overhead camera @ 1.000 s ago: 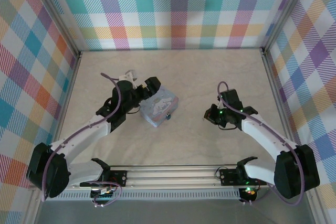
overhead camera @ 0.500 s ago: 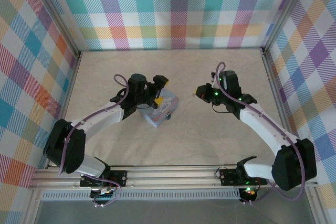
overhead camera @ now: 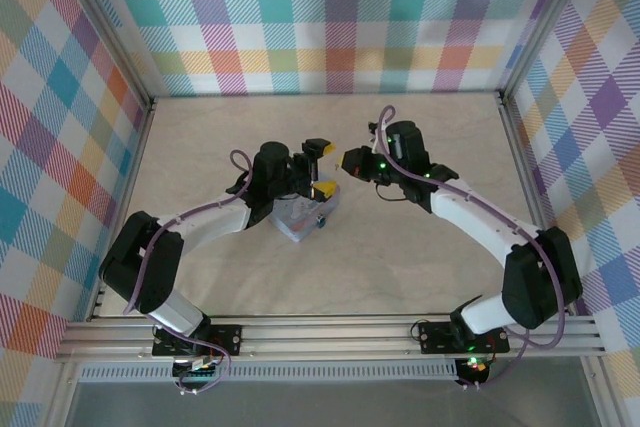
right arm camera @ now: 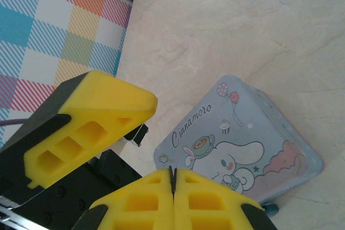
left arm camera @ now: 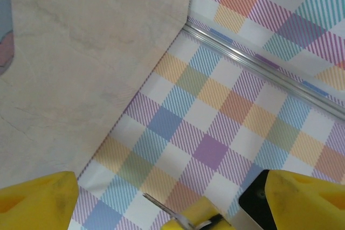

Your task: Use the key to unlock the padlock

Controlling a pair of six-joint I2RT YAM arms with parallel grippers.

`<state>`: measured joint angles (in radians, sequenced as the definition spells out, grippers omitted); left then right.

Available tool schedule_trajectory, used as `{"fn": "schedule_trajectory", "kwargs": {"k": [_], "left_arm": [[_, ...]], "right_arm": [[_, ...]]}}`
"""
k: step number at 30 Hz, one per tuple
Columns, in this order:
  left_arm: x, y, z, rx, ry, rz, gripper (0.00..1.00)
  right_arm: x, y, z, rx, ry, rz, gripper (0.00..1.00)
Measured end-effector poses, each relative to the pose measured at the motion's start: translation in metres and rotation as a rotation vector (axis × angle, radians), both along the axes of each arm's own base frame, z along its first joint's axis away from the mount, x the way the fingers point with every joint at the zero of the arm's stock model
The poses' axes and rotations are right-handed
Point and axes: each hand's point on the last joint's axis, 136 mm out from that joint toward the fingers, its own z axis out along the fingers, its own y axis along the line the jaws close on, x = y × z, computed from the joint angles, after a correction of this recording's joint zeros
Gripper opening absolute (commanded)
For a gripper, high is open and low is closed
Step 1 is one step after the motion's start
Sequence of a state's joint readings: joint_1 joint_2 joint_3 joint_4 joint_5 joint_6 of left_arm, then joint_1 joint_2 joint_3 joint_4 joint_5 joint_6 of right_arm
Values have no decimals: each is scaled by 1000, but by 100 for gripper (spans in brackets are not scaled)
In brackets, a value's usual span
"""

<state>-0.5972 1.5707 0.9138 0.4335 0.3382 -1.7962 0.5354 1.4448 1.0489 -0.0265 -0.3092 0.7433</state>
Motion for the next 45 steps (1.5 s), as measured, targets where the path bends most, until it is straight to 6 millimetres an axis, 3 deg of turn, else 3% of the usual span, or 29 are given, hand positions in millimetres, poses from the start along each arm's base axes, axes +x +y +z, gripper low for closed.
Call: {"fn": "schedule_trajectory", "kwargs": {"k": [20,33,45], "left_arm": [[6,1,11,-65,-2,46,44],[7,1,6,-57,6,49,29],[7,1,5,-46,-3,46,20]], "right_arm": [[-7,13,5,18,-15,31,0],[-6,12,5,14,-19,23,0],[-6,10,13,19,-37,12,0]]}}
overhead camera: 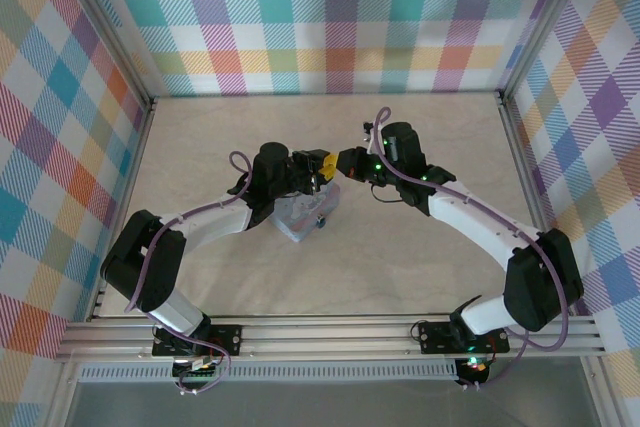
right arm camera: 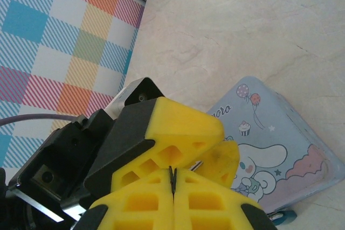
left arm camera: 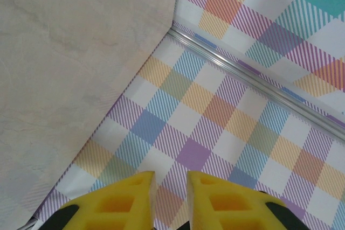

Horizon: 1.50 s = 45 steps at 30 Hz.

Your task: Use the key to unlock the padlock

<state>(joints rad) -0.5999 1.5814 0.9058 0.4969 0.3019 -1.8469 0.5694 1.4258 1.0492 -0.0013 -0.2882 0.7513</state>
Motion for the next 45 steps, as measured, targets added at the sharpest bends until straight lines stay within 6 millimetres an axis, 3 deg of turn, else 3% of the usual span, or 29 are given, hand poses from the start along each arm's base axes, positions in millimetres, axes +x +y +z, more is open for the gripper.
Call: {"fn": "schedule_trajectory", "kwargs": {"k": [5,13,21,24,31,39,45], "left_arm": [[0,0,-1,6,2,-1,16],[3,3,-2,25,-15,20,0],[7,7,5,189,-130,-7,0],[9,12,20,287,-235,-15,0],[6,25,81,448,-573,-19,0],[0,18,120,476,-839,-48,0],[-5,13,140,435,-931,-50,0]], "right_arm": [[0,-1,2,0,-5,-5,0],[-4,-3,-4,-16,18,-5,2],[-8,-9,-2,-8,14,-4,28],[-13,-15,7,20,-2,8,36],[-13,-30,38,165,-63,57,49],[-24,-17,78,345,-139,219,52],[-22,-8,81,399,-141,270,51]]}}
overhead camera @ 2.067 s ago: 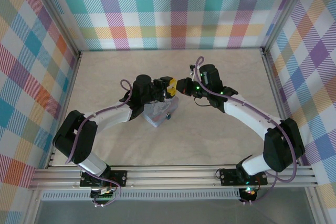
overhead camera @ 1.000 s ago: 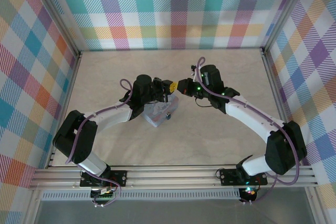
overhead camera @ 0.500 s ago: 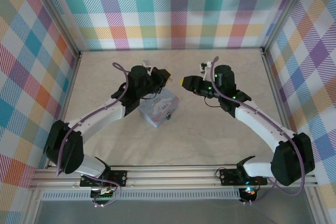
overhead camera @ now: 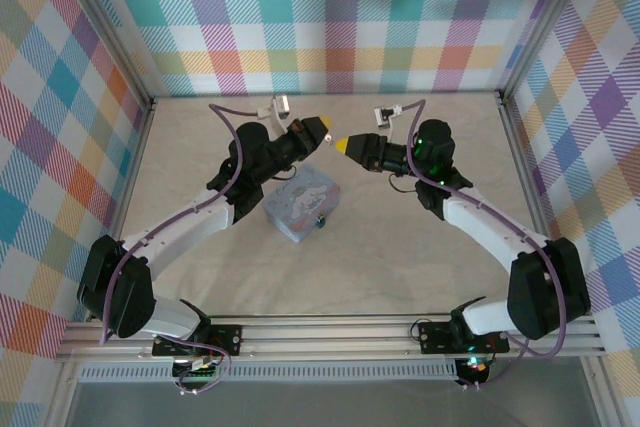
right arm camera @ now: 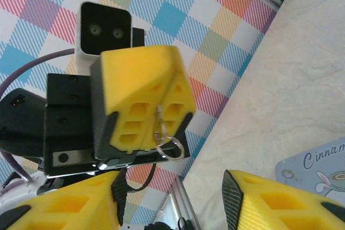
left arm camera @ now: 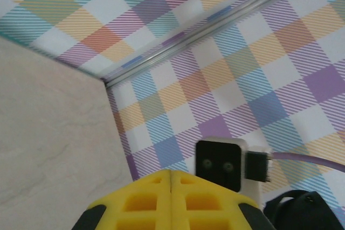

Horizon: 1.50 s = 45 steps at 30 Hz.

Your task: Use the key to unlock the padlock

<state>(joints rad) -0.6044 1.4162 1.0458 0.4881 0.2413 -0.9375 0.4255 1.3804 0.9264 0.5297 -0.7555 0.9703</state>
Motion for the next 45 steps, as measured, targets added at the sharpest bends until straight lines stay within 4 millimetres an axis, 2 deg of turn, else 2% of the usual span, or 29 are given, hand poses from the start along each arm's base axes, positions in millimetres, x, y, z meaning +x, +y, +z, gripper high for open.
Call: {"fn": "schedule_trajectory", "kwargs": {"k": [6,16,24,33,38,45], "left_arm": [[-5,-5,11,-27,-36,-23,0],[-3,-7,10,-37,-34,-24,0],[-2,-7,7,-37,-27,-24,0],[0,-10,0,-34,-8,-26,0],[0,-11,-1,-40,2,-27,0],[1,-9,-4,-40,7,-17,0]], "right_arm": [[2,4,4,32,-10,11,49],[0,7,8,48,-6,21,42],[1,9,12,56,-7,21,28],[5,14,8,56,23,24,20],[5,14,9,59,25,24,10],[6,14,5,46,37,22,1]]}}
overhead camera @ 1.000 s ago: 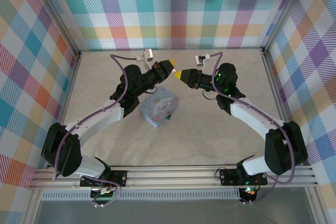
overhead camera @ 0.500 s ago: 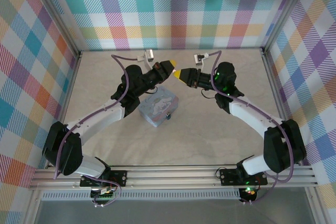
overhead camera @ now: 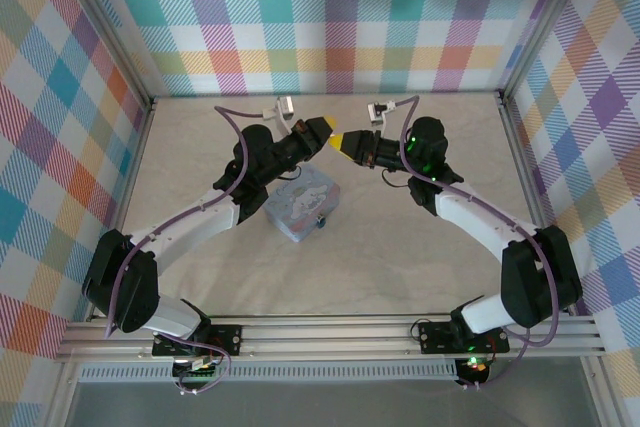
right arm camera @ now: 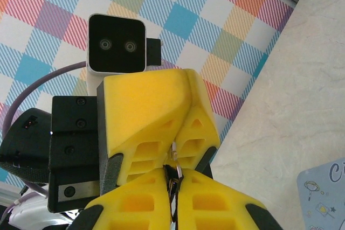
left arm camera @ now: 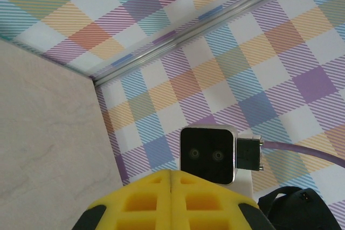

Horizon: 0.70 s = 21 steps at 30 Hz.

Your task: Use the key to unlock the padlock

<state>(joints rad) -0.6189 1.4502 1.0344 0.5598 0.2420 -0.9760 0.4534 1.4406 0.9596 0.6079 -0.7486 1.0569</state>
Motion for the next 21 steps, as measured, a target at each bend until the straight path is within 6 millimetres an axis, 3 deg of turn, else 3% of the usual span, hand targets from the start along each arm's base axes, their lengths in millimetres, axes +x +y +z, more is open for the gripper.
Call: {"fn": "schedule_trajectory", "kwargs": {"k": [3,9,13,17,21], "left_arm": [[0,0,-4,8,10,0,0],[-4,1,-7,39,11,2,39],[-13,11,8,64,-33,14,57],[-28,25,33,77,-118,1,67],[-44,28,47,97,-187,-47,70]], "right_arm": [[-1,-1,-4,-20,3,-8,0],[-8,-6,-12,-105,-27,-10,0],[-18,-9,-13,-194,-91,17,0],[-31,-11,-6,-251,-181,68,0],[-43,-12,0,-264,-247,123,0]]}}
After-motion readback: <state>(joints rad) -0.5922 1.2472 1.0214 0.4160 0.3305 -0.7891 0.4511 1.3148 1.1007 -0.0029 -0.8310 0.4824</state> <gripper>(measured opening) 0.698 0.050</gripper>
